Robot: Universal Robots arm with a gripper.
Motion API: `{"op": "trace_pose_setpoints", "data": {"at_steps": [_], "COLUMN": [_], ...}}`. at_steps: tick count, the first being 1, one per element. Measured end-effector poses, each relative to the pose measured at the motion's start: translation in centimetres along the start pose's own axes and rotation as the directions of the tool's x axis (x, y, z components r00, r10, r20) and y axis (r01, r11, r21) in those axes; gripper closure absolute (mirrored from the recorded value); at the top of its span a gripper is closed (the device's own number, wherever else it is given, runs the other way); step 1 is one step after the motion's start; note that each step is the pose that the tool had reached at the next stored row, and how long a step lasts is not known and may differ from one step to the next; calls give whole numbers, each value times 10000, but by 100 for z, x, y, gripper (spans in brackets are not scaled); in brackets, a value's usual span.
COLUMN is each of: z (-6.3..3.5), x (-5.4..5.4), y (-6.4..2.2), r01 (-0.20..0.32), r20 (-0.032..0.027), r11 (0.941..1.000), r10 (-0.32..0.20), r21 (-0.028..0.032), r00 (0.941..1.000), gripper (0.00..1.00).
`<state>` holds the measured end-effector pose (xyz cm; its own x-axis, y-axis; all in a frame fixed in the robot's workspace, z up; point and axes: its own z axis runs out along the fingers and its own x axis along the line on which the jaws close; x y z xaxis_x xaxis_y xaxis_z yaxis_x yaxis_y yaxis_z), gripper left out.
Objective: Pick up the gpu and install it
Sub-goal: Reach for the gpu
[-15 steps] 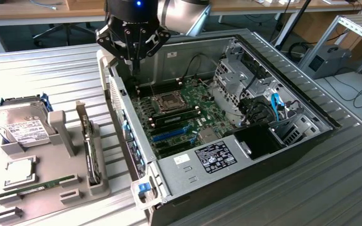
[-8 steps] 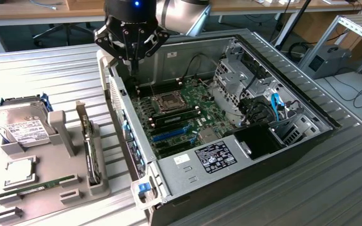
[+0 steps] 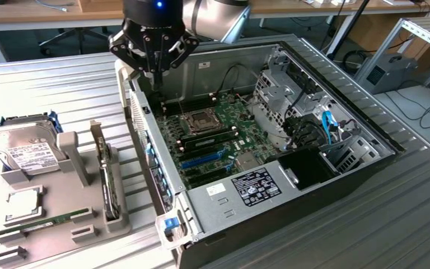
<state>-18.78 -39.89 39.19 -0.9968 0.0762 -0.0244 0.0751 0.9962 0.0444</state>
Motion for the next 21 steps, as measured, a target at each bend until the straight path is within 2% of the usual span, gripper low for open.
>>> {"op": "trace_pose_setpoints", "data": {"at_steps": [21], "z": [-1], "x": [103], "y": [-8], "r01": [0], "r20": [0], "r11": [10000], "r10": [0], "r21": [0], "r00": [10000], "gripper": [89]}}
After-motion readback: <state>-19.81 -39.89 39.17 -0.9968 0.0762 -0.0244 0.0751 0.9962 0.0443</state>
